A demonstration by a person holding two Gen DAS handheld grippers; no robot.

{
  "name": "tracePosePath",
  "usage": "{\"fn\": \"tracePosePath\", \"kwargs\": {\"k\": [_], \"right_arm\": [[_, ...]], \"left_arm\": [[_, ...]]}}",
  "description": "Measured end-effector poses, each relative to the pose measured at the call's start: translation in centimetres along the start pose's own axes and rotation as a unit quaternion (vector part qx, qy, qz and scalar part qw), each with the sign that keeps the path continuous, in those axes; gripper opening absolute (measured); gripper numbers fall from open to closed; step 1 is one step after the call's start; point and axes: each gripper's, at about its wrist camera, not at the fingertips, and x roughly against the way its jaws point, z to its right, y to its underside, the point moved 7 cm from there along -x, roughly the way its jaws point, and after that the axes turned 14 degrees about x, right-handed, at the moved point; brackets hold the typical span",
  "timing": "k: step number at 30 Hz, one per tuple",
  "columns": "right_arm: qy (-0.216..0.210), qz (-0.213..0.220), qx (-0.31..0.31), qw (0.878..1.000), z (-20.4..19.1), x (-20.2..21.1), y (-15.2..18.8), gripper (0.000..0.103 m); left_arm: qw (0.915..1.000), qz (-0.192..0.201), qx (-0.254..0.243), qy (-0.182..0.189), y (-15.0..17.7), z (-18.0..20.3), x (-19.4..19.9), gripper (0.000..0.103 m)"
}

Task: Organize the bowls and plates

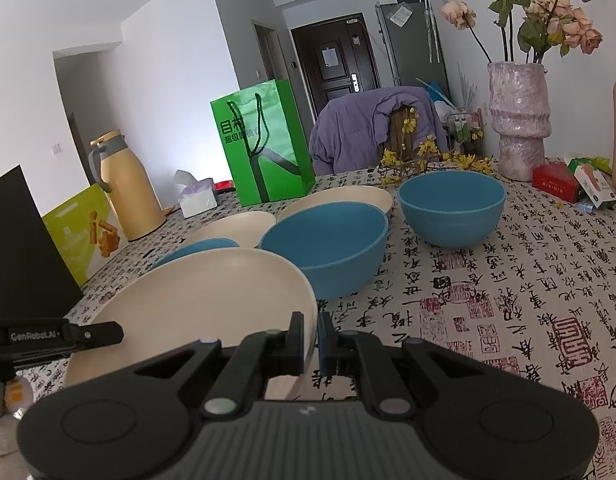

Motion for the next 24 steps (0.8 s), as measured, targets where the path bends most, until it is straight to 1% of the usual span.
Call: {"fn": "tracePosePath", "kwargs": {"k": [24], "right_arm": [[0.001, -0.015, -0.001, 1.000, 0.4, -0.6, 1.2, 0.007]], "left_arm": [[0.9999, -0.015, -0.003, -0.007, 1.3, -0.4, -0.8, 0.014]]}}
